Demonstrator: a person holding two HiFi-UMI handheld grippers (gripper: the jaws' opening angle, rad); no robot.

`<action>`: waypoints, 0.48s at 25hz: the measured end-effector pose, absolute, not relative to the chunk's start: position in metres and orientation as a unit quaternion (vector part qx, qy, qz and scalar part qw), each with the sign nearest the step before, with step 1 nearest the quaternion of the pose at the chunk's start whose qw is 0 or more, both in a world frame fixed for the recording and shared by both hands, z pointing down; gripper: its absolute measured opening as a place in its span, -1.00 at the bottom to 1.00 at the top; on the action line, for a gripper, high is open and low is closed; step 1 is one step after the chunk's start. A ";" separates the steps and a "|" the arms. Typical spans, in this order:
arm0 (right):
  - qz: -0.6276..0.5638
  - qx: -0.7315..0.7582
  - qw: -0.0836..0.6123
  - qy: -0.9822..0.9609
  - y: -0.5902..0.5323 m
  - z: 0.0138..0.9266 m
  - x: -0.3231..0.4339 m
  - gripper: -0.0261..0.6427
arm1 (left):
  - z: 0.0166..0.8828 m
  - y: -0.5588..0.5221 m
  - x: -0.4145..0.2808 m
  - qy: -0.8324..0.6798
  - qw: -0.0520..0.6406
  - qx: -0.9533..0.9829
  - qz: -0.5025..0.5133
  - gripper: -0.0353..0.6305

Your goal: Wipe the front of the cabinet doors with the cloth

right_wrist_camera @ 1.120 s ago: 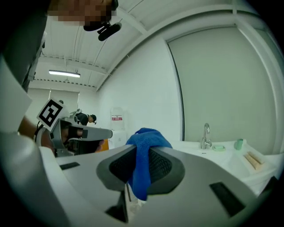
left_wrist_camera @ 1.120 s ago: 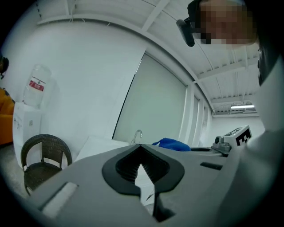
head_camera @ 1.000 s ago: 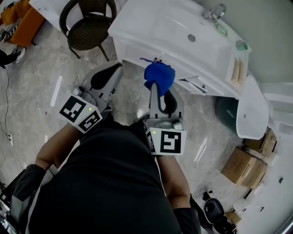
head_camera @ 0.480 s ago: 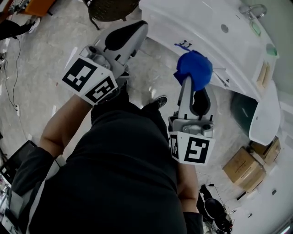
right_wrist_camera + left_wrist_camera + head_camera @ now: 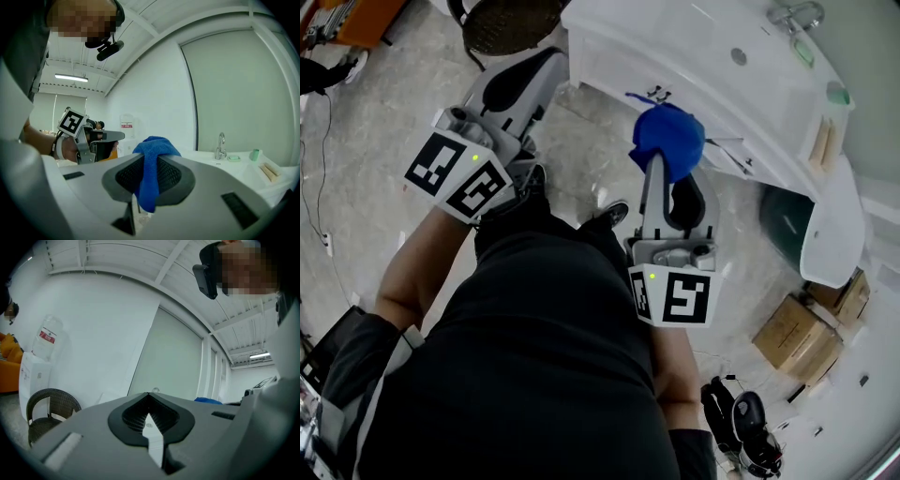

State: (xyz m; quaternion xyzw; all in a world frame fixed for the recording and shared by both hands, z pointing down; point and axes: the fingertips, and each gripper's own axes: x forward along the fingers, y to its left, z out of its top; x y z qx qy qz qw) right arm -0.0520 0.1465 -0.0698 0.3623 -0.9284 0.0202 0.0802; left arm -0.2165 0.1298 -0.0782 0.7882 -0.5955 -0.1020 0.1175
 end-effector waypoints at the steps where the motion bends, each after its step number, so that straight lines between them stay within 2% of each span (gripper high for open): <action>1: 0.022 0.361 0.079 -0.929 0.146 -0.069 -0.052 -0.75 | -0.078 0.130 -0.216 -0.596 0.118 0.788 -0.100 -0.90; 12: 0.020 0.363 0.082 -0.928 0.138 -0.071 -0.049 -0.75 | -0.078 0.119 -0.203 -0.584 0.120 0.796 -0.100 -0.90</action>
